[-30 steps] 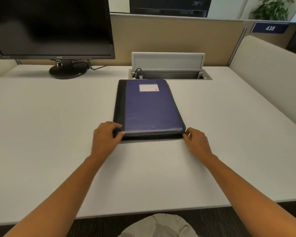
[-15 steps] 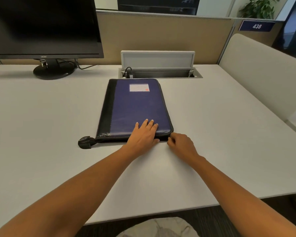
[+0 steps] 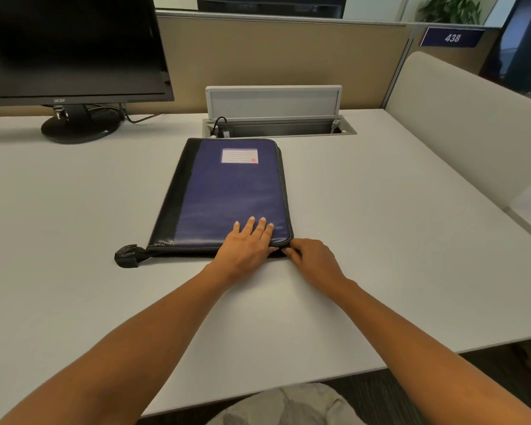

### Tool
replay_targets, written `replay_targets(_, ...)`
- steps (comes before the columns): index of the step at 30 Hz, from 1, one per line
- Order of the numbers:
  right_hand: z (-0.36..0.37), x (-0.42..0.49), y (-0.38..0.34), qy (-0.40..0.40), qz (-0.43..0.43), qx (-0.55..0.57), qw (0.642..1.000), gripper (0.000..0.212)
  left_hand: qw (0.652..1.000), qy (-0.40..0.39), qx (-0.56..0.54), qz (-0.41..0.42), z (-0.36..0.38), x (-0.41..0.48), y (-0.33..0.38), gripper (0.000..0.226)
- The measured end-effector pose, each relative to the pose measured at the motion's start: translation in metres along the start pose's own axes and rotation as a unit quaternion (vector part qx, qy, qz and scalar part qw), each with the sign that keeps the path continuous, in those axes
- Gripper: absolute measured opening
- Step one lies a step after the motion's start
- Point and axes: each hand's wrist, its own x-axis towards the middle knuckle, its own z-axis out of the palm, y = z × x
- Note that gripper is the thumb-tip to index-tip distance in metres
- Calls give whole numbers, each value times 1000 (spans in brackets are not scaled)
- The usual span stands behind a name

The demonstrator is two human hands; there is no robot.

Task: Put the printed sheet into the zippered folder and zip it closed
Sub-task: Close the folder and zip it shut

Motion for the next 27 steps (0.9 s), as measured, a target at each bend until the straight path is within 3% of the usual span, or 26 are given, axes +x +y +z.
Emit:
replay_targets(8, -9, 12, 5, -22, -7, -26, 999, 33, 1000, 2, 14, 18, 2, -5, -11, 57)
replay_targets(20, -5, 34, -7, -36, -21, -48, 998, 30, 999, -3, 40, 21, -1, -15, -24, 55)
replay_targets(27, 6, 30, -8, 60, -6, 53, 997, 14, 999, 6, -16, -41, -6, -13, -16, 63)
